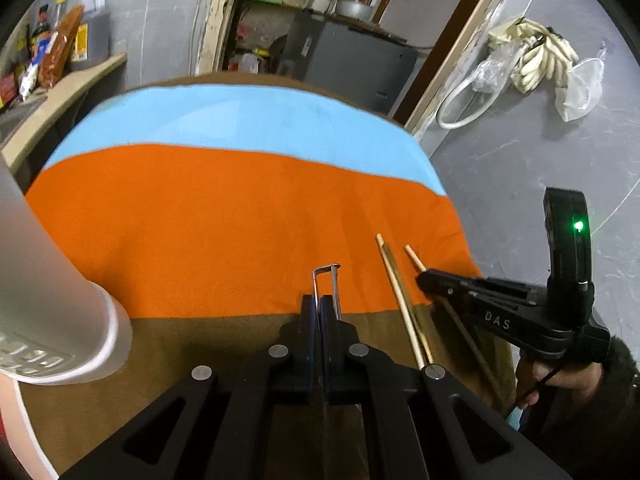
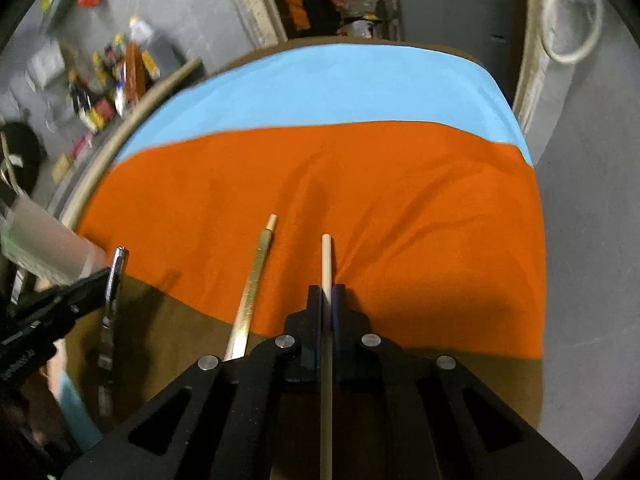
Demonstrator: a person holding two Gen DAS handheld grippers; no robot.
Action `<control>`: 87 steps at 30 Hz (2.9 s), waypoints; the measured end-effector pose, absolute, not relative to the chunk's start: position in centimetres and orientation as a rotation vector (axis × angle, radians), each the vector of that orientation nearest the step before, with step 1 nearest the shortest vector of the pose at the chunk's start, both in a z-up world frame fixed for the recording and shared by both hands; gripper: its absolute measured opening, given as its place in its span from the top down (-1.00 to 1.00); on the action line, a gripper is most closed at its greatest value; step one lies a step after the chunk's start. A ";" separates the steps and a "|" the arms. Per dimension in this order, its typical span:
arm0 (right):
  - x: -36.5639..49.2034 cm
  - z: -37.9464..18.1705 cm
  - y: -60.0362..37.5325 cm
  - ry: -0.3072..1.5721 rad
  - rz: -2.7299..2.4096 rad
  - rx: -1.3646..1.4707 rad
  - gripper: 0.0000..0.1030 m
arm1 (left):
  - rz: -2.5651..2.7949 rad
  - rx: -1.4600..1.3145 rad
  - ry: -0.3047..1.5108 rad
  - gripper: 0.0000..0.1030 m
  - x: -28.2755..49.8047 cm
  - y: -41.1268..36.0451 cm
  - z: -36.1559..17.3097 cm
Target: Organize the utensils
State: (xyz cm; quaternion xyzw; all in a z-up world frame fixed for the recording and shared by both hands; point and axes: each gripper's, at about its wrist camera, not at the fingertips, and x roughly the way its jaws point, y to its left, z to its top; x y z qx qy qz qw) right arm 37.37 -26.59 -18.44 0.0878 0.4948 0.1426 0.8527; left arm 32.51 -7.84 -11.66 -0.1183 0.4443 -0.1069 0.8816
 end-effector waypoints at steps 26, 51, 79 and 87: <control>30.9 0.0 -15.5 0.317 0.540 0.413 0.91 | -0.136 -0.286 0.540 0.96 25.2 3.9 2.8; 31.7 1.2 -2.7 0.052 0.483 0.512 0.91 | 0.037 -0.240 0.443 0.96 20.4 16.7 6.8; 32.8 -3.1 -1.5 0.063 0.339 0.396 0.91 | -0.001 -0.219 0.544 0.96 23.7 16.6 0.7; 32.5 -3.5 -1.8 0.088 0.354 0.374 0.91 | -0.022 -0.236 0.550 0.96 23.9 16.7 0.6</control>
